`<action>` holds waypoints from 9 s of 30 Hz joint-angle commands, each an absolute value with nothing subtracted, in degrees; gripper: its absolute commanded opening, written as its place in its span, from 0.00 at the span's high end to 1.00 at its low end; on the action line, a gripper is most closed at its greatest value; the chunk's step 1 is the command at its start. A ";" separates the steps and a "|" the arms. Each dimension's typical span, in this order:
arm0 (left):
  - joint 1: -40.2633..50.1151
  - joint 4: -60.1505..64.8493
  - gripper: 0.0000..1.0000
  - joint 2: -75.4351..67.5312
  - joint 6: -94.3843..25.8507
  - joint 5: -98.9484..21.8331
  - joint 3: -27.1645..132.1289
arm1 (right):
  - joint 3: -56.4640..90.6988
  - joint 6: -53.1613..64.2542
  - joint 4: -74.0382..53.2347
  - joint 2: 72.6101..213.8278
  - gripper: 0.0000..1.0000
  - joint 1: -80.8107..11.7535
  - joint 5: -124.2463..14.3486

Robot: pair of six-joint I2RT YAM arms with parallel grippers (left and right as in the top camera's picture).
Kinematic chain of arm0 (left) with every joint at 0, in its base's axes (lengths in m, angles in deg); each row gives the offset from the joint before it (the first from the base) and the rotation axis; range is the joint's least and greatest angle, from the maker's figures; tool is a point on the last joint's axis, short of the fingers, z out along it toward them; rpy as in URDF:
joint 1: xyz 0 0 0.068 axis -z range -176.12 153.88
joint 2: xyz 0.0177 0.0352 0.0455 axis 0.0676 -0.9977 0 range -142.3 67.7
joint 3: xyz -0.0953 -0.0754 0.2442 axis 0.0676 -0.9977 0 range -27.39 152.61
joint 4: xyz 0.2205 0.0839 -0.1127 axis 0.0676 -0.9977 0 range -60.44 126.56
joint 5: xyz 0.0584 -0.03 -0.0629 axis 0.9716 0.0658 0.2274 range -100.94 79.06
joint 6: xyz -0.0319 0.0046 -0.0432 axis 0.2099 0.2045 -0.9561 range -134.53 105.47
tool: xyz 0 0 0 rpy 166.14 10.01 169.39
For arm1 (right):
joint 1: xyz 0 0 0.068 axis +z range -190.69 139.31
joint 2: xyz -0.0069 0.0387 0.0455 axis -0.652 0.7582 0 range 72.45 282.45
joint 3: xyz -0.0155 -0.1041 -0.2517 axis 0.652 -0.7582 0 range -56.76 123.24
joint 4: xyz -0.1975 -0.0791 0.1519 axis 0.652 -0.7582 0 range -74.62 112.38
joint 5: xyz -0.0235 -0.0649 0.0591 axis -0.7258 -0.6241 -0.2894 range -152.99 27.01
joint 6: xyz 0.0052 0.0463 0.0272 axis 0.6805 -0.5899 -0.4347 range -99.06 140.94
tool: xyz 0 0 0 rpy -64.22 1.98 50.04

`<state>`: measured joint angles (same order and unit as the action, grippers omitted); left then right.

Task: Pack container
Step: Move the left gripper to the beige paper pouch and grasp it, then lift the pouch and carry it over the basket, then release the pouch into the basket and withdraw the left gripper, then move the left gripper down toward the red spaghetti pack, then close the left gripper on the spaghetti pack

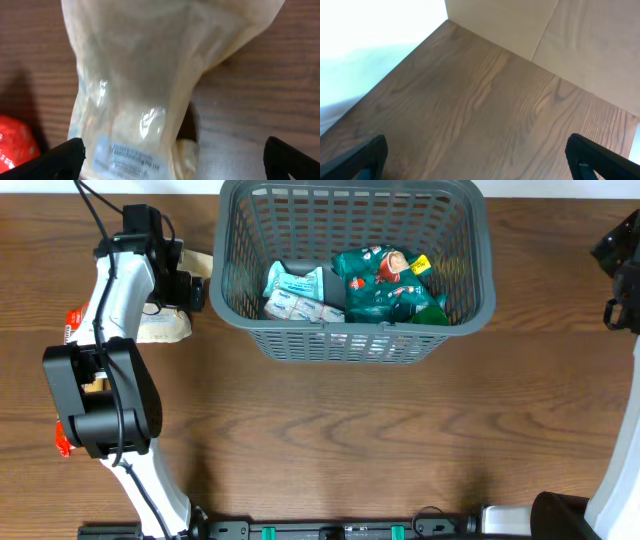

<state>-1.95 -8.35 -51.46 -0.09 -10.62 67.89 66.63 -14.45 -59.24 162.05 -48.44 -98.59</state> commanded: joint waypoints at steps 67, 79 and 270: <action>0.85 0.04 0.94 -7.37 -4.09 -24.44 61.01 | 67.16 -15.02 -59.35 162.07 0.01 -48.88 -99.55; 13.96 3.96 0.94 -3.02 -0.18 -39.80 66.93 | 67.16 -15.02 -59.35 162.07 0.01 -48.88 -99.57; -33.31 4.31 0.94 -33.47 6.70 -20.66 43.78 | 67.16 -15.02 -59.35 162.07 0.01 -48.88 -99.57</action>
<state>-33.68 3.74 -39.79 9.61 -18.14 41.68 66.63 -14.45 -59.24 162.05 -48.44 -98.59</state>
